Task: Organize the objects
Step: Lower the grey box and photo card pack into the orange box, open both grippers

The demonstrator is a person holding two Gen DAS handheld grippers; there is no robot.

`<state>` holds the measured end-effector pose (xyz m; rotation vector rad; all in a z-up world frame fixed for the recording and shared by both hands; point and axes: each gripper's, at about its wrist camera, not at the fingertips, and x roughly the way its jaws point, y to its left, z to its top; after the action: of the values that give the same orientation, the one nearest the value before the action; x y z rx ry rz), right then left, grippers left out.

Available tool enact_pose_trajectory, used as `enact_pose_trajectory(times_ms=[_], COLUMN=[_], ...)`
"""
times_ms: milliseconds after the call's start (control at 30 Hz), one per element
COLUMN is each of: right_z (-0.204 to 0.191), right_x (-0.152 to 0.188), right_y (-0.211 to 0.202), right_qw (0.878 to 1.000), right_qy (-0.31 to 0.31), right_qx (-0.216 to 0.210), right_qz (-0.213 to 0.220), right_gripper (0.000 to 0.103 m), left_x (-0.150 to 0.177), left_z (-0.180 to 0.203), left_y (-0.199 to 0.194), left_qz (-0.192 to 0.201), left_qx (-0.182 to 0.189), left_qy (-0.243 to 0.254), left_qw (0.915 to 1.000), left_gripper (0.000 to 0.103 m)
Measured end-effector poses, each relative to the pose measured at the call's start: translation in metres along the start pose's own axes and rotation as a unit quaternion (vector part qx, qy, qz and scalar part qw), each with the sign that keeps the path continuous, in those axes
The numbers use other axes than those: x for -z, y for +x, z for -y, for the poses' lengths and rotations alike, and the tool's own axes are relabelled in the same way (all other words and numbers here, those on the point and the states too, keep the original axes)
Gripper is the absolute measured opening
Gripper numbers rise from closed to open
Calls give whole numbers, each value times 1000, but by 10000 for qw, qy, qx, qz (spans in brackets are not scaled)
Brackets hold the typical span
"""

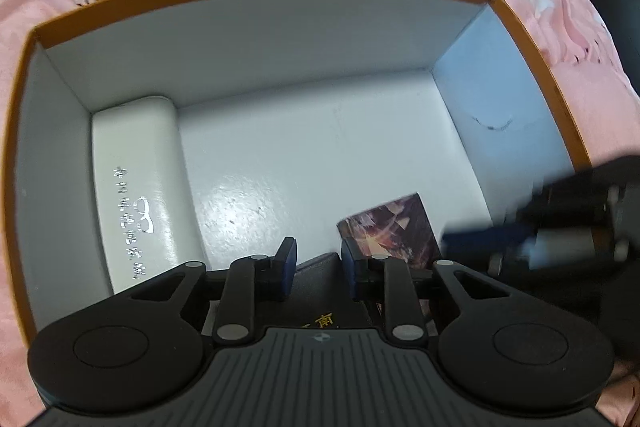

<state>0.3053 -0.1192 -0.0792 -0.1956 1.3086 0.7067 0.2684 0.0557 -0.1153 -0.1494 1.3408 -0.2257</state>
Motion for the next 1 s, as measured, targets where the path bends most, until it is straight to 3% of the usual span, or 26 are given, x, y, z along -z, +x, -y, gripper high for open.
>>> enact_pose_trajectory(times_ms=[233,400,567,667,800,1000], right_z=[4,2,5,10,10,6], right_x=[-20,-34,-38,-37,-34,-30], right_y=[4,20,34,39,43,42], right_qw=[9942,9909,9936,9967,9961,9925], right_qy=[-618,-764,-612,-338,-175,-285], right_qx=[878,1106,887,479,392,289], right_qz=[113,-19,-342,-554,-766,-1150], right_gripper=[18,18,17,9,3,2], left_x=[-1,-2,3,3,6,8], left_z=[8,3,5,0,-5,-15], left_y=[1,2,1,-1,-6,-27], left_qz=[-209,-246,-162,-115,-63,198], left_qx=[-7,104,142,195,206,329], left_qy=[423,337,287,220,131,-80], left_qw=[9989,9991,9994,9995,9997,9992], left_gripper=[27,27,27,27,26,25])
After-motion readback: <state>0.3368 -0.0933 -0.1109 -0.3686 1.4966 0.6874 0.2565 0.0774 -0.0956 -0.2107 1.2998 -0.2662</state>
